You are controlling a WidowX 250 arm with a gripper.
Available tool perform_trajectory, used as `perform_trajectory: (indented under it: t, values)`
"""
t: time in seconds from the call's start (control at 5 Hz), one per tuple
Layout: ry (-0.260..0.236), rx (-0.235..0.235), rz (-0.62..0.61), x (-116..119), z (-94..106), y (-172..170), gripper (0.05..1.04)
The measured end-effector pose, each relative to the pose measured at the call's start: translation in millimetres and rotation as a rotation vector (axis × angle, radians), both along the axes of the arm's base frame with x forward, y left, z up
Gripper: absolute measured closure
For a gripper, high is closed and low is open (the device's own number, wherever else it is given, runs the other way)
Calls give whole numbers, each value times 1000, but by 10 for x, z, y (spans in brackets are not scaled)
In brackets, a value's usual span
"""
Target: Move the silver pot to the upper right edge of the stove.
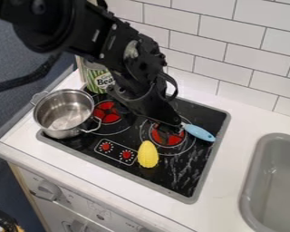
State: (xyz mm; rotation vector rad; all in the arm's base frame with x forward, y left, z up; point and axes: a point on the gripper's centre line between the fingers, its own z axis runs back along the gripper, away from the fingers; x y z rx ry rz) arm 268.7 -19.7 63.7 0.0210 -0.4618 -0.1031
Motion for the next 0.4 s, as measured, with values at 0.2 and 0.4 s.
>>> perform_trajectory:
  t: [0.2,0.4]
  values:
    - [25,-4,6,-33,-56,1,83]
    - [54,-41,113,-76,-60,212,83]
